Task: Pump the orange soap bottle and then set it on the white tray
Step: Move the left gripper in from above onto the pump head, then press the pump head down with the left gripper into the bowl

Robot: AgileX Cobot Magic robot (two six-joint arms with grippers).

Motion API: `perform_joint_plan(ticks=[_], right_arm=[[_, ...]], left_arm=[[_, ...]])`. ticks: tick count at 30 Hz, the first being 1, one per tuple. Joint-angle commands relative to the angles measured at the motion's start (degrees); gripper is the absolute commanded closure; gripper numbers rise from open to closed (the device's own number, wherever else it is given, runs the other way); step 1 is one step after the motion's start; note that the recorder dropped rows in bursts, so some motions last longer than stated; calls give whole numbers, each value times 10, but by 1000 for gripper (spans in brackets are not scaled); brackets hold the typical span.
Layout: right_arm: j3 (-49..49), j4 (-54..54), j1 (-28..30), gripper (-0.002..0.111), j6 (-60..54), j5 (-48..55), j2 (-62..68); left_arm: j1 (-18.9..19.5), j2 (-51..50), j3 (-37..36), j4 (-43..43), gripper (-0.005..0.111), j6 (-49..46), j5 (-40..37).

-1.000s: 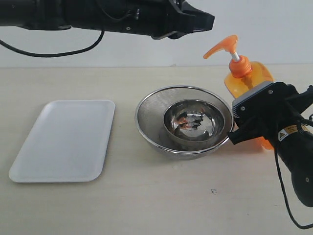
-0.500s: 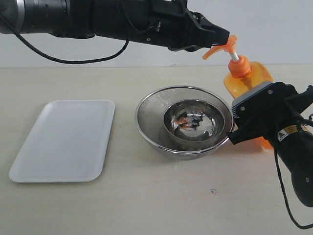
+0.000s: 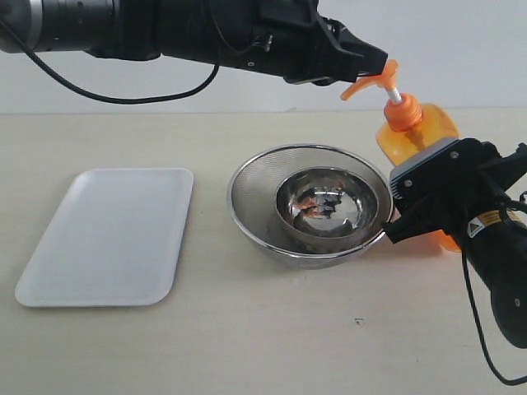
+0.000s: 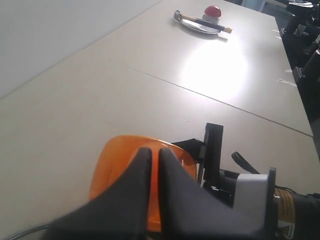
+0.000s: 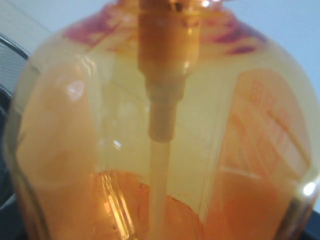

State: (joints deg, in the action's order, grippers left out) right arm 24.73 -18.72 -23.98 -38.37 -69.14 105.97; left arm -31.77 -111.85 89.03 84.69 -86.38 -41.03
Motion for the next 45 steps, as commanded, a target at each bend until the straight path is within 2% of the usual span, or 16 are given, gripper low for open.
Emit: perform_joint_plan(ticks=[1, 21, 45], right_arm=[[0, 7, 0, 108, 4, -8, -2], [0, 12, 0, 108, 4, -8, -2], [0, 28, 0, 108, 3, -8, -2]], left_arm=[[-8, -5, 3, -36, 102, 20, 6], [-40, -45, 3, -61, 102, 26, 12], [-43, -59, 3, -61, 102, 29, 1]])
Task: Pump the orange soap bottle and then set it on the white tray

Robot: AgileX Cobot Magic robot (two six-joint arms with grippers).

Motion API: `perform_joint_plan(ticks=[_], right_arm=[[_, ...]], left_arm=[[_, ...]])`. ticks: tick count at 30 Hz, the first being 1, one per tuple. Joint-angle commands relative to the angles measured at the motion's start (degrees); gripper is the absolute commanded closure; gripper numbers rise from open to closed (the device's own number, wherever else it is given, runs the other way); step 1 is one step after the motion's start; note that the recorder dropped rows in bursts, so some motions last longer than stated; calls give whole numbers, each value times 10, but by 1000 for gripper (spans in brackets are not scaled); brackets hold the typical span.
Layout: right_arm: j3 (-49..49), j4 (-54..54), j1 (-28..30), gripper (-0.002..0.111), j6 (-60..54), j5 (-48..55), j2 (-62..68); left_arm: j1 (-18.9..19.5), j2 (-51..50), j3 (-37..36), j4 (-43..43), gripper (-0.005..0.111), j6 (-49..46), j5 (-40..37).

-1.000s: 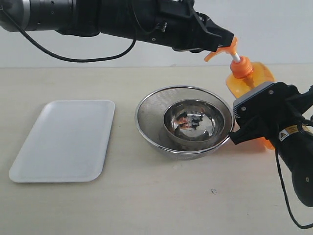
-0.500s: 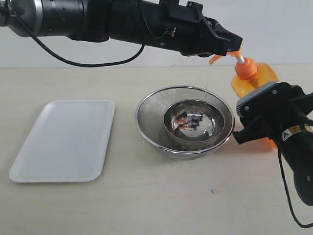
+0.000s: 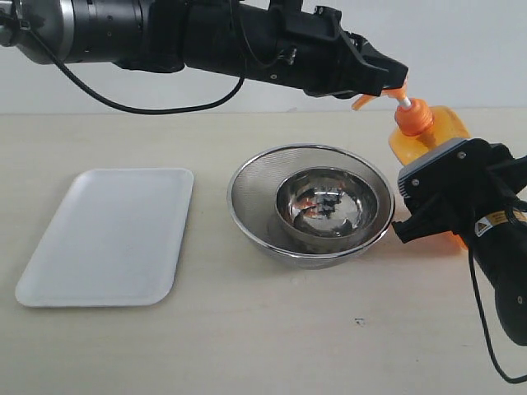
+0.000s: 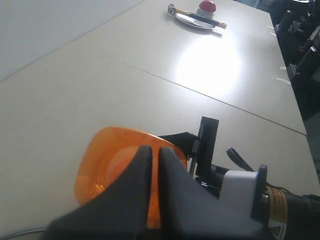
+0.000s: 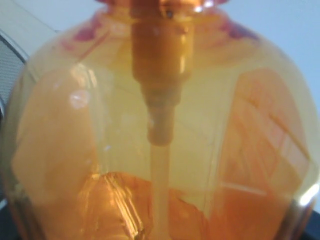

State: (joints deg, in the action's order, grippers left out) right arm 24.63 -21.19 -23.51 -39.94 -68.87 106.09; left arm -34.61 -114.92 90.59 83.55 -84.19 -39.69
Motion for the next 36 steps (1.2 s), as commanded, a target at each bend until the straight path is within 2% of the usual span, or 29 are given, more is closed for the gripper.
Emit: perform_joint_plan(ticks=[1, 11, 25, 36], right_arm=[[1, 53, -5, 108, 18, -11, -3], [1, 53, -5, 108, 18, -11, -3], [1, 53, -5, 108, 21, -11, -3], [1, 53, -5, 108, 21, -11, -3]], left_arm=[[-14, -28, -12, -49, 102, 7, -12], [-17, -10, -12, -51, 102, 7, -21], [30, 102, -12, -50, 102, 11, -3], [34, 76, -12, -50, 102, 18, 4]])
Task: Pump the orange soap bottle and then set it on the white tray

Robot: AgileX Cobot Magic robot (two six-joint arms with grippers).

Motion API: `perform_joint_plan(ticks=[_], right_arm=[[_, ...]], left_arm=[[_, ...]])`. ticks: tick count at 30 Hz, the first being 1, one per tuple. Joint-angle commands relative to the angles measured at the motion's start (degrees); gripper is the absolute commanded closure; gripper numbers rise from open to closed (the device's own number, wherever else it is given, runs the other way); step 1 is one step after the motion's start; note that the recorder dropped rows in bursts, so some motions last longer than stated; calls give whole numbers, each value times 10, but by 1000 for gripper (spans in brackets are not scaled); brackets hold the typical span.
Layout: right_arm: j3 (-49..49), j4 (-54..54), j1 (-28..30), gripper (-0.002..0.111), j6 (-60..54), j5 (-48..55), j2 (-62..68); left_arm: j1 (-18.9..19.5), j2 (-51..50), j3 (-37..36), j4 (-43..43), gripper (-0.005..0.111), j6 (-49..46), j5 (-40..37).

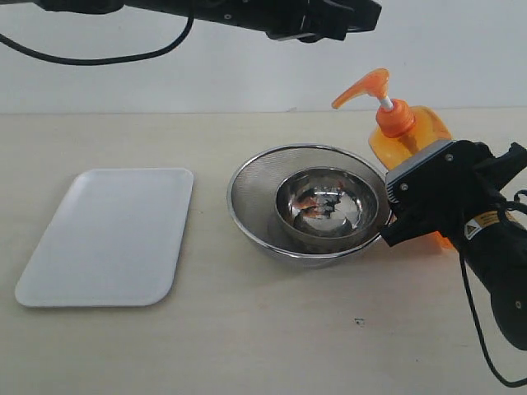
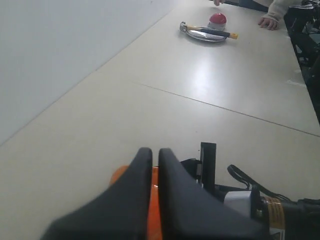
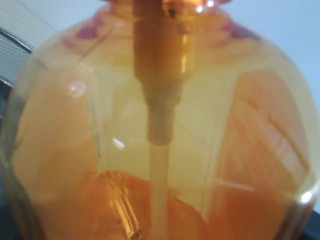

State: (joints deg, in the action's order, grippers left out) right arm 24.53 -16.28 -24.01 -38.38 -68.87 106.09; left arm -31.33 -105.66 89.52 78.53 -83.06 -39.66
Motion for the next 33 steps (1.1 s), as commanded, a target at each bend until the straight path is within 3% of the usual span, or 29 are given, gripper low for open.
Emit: perform_joint_plan(ticks=[1, 33], right_arm=[[2, 4, 0, 108, 6, -11, -3], [2, 19, 0, 108, 8, -11, -3]], left_arm=[[1, -23, -2, 0, 102, 8, 4], [-44, -129, -3, -5, 102, -4, -18]])
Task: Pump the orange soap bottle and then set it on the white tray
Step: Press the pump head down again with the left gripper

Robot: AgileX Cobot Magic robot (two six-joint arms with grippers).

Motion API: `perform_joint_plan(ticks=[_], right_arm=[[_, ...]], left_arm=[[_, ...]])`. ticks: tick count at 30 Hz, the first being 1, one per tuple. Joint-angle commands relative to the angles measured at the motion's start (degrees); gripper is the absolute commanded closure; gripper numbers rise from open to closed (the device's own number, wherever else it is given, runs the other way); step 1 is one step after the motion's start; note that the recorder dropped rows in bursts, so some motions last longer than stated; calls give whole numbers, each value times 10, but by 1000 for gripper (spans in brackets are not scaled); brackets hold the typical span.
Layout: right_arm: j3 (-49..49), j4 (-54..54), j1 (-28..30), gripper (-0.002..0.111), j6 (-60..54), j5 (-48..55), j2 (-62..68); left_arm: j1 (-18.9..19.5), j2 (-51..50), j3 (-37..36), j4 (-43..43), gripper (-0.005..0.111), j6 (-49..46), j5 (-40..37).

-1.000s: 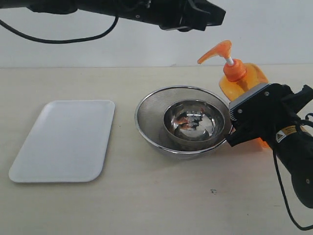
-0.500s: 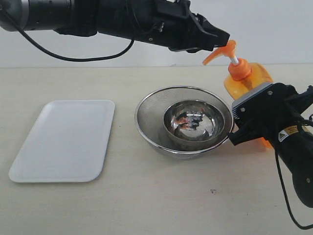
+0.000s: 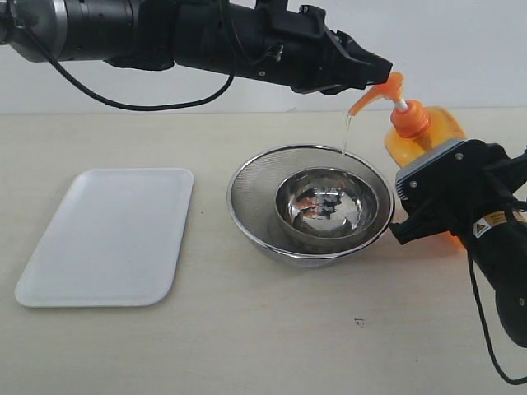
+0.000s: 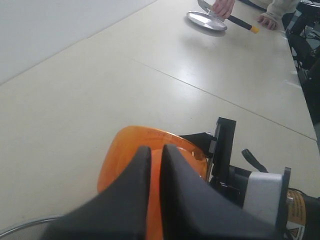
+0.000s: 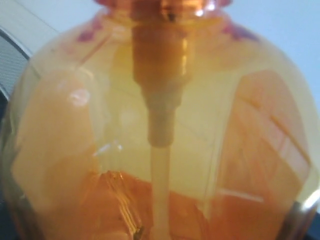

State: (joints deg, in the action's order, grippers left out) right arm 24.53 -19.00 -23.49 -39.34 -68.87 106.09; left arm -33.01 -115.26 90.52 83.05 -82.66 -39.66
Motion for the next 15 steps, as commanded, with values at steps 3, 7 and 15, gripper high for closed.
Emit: perform_joint_plan(ticks=[3, 7, 15], right_arm=[[2, 47, -5, 108, 17, -11, -3], [2, 48, -5, 108, 17, -11, -3], [2, 48, -5, 108, 17, -11, -3]], left_arm=[[-33, -33, -13, -50, 102, -9, -18], [-36, -33, -13, -50, 102, -9, -12], [-35, -33, -13, -50, 102, -9, -6]])
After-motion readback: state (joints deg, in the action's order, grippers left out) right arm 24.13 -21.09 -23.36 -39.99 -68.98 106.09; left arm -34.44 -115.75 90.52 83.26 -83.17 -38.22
